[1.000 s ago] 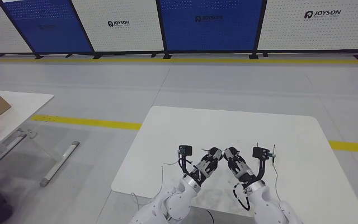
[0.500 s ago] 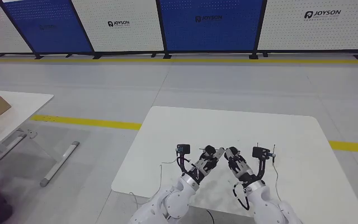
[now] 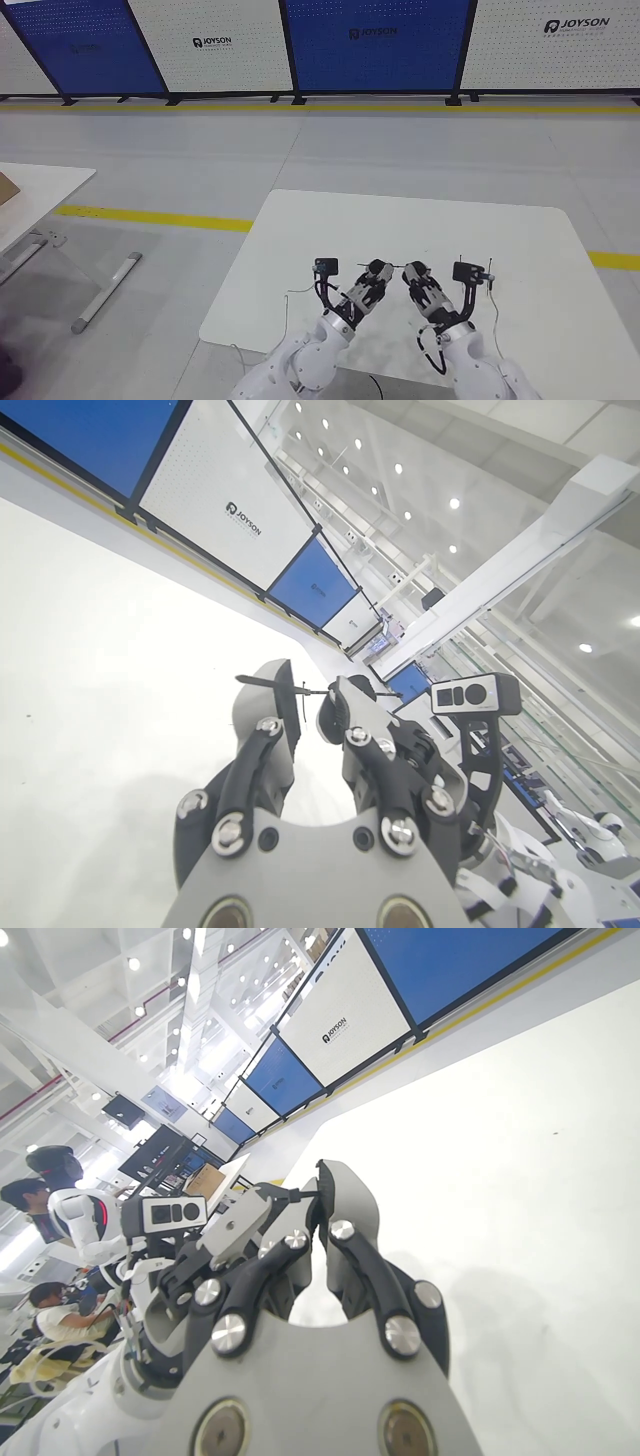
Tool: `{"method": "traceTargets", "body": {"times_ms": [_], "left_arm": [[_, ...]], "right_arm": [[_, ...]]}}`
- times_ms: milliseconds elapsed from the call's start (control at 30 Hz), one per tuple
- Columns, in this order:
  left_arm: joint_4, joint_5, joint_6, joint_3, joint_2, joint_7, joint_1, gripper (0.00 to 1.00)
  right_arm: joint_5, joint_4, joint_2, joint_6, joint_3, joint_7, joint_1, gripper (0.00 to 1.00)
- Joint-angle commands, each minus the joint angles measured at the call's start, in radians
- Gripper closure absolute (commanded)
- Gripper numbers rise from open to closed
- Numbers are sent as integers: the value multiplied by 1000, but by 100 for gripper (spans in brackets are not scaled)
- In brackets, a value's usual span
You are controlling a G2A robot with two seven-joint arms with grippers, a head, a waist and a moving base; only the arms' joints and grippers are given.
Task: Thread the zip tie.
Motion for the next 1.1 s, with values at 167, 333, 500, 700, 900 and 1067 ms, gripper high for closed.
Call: {"method": "traceTargets", "body": {"times_ms": [167, 333, 500, 700, 900, 1067], "left_arm": [[9, 0, -1, 7, -2, -2, -7, 96], [13, 1, 3, 10, -3, -3, -12, 100], [9, 8, -1, 16, -4, -10, -13, 100], [7, 0, -13, 10, -2, -23, -11, 100], [15, -5, -13, 10, -3, -16, -12, 83], [13, -26, -23, 9, -4, -15, -12, 35]], "right_arm": [[-4, -5, 0, -3, 0, -1, -5, 100], [-7, -6, 0, -7, 0, -1, -7, 100], [-15, -6, 1, -8, 0, -3, -7, 100], [-20, -3, 0, -10, -2, 0, -4, 100], [-20, 0, 1, -12, 2, 1, -3, 100], [-19, 1, 0, -13, 4, 1, -3, 100]]}}
